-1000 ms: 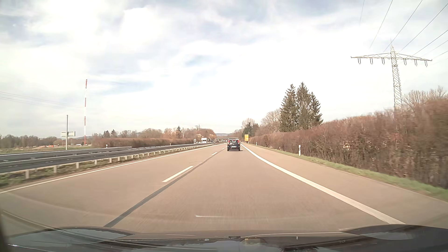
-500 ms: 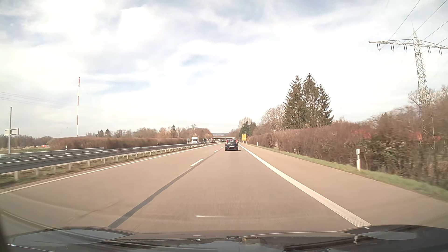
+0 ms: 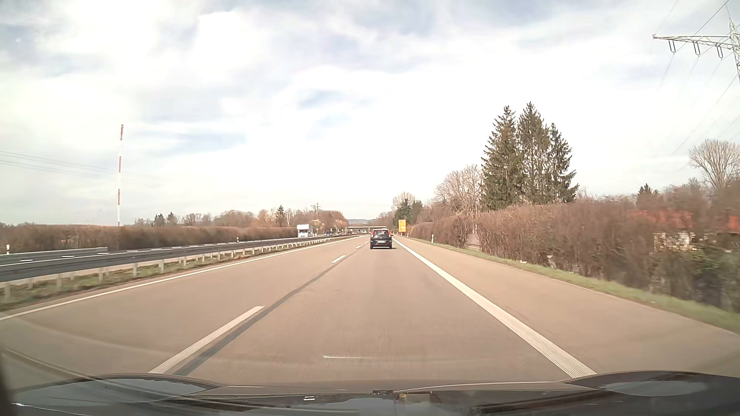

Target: Follow the waypoints while adhering to traffic rules and regulations

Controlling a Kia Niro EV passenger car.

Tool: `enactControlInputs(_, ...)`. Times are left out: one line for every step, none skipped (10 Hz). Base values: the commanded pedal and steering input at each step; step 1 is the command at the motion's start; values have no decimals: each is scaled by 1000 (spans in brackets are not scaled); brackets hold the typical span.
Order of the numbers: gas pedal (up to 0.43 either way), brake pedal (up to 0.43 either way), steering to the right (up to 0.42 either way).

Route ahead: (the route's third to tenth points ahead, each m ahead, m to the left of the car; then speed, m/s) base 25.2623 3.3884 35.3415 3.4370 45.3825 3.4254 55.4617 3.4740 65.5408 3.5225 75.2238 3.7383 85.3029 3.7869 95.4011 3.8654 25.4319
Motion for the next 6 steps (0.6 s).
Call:
enactControlInputs(197,0,2)
enactControlInputs(197,0,2)
enactControlInputs(197,0,2)
enactControlInputs(197,0,2)
enactControlInputs(197,0,2)
enactControlInputs(197,0,2)
